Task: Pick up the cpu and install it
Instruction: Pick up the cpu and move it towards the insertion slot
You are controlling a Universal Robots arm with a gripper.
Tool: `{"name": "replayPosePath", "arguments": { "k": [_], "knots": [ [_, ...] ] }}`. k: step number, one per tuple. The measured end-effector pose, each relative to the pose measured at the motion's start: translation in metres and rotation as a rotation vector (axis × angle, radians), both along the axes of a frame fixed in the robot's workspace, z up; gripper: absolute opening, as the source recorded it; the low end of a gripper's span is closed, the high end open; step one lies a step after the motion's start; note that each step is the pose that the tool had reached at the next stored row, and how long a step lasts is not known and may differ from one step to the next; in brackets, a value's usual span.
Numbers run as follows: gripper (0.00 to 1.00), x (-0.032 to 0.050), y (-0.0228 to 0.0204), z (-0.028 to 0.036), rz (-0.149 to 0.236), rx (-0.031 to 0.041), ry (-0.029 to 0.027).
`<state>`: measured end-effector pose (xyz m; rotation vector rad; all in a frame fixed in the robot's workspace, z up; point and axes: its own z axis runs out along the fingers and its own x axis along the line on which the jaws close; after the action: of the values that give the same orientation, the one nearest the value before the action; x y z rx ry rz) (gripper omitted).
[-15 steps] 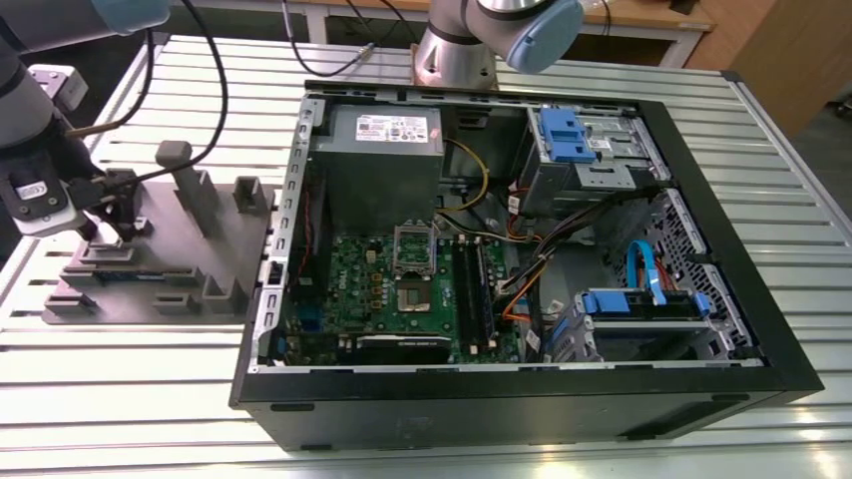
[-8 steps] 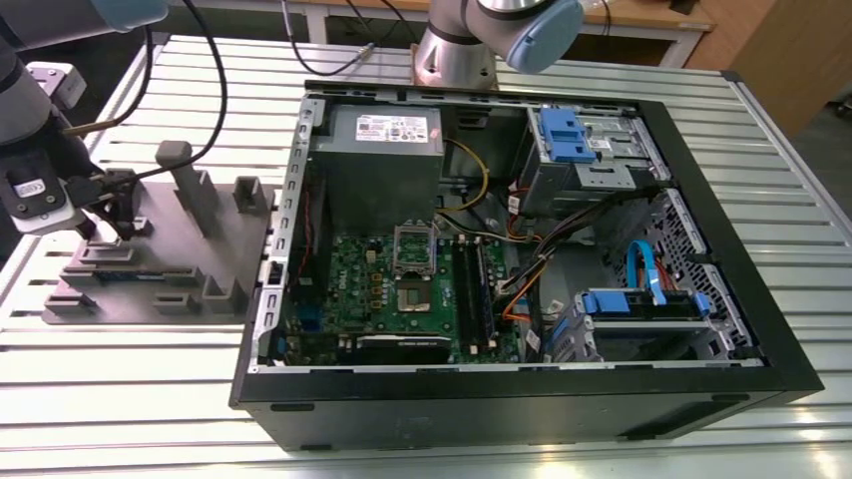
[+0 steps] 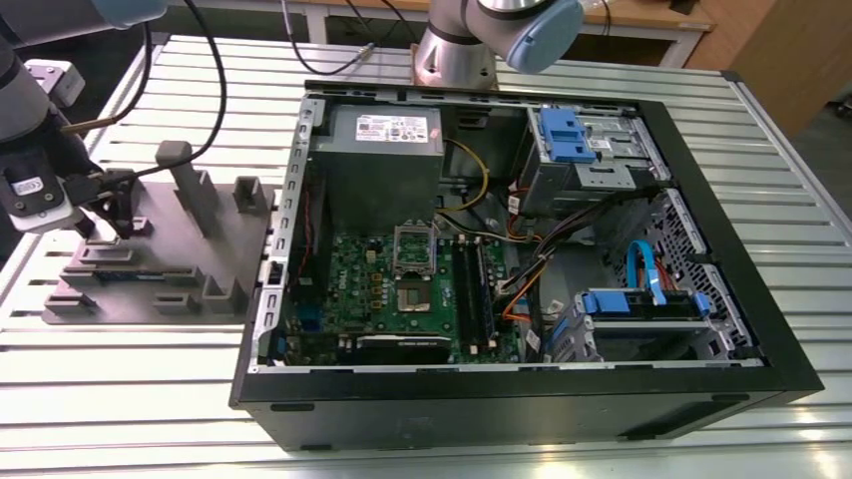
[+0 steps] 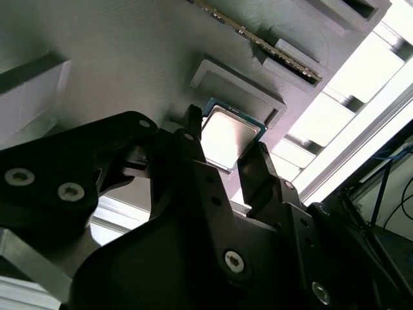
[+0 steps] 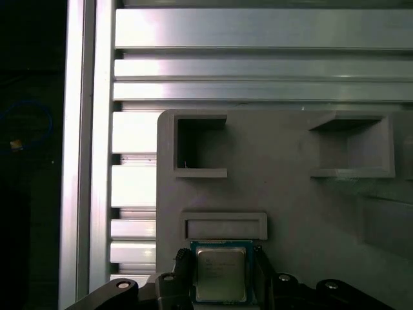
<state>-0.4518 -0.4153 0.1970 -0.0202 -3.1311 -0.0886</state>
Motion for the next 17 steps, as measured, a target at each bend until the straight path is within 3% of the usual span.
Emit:
{"name": "replayPosePath", "arguments": {
  "k": [17],
  "knots": [
    [0.47, 0.0000, 0.0000, 0.0059, 0.000, 0.0000, -0.0001]
  ]
}}
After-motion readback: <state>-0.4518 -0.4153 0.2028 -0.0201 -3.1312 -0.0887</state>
